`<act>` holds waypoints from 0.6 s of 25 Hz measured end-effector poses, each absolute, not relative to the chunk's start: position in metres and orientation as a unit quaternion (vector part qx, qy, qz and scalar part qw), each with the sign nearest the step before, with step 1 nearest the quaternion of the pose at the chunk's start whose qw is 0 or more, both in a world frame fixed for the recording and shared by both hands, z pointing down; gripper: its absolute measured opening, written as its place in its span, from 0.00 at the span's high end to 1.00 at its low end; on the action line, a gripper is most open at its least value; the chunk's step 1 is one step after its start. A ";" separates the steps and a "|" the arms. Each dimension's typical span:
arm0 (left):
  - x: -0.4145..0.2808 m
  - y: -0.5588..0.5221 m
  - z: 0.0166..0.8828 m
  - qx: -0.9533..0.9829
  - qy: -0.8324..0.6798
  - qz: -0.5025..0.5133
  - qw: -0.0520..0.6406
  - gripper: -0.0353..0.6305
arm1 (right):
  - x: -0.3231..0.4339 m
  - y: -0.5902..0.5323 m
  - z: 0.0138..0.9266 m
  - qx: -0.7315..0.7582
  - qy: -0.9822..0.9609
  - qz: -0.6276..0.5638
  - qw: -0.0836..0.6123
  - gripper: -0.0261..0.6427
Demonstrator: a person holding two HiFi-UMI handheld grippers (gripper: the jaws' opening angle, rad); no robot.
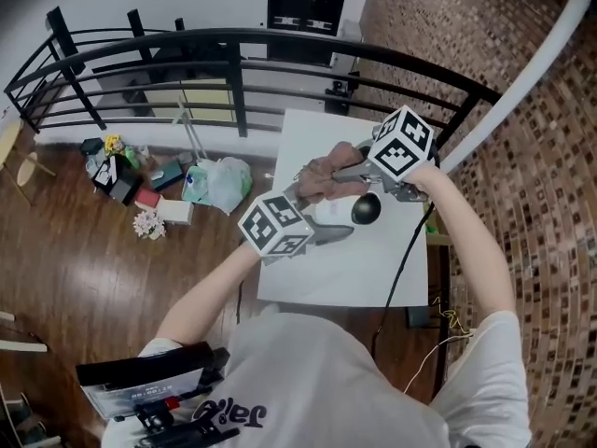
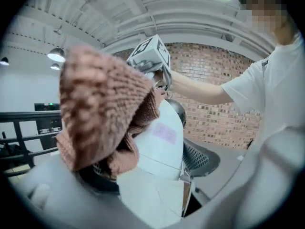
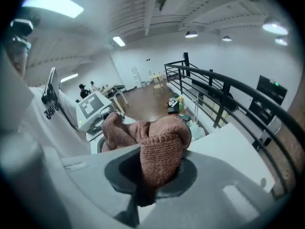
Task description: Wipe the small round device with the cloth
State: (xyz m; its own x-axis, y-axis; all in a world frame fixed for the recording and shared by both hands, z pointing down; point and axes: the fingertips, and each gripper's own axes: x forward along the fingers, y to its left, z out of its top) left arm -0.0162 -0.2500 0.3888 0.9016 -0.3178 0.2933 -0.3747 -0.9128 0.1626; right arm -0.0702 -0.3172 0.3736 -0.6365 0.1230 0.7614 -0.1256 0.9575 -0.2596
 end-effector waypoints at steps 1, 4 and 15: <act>-0.015 -0.249 0.386 0.971 -0.174 0.123 0.113 0.31 | -0.067 -0.319 0.375 -0.003 -0.896 0.173 0.409 0.92; -0.011 -0.246 0.374 0.975 -0.156 0.081 0.139 0.31 | -0.055 -0.326 0.385 -0.003 -0.900 0.236 0.367 0.92; -0.058 -0.303 0.331 0.933 -0.240 -0.113 0.243 0.31 | -0.032 -0.303 0.356 0.051 -0.941 0.300 0.148 0.92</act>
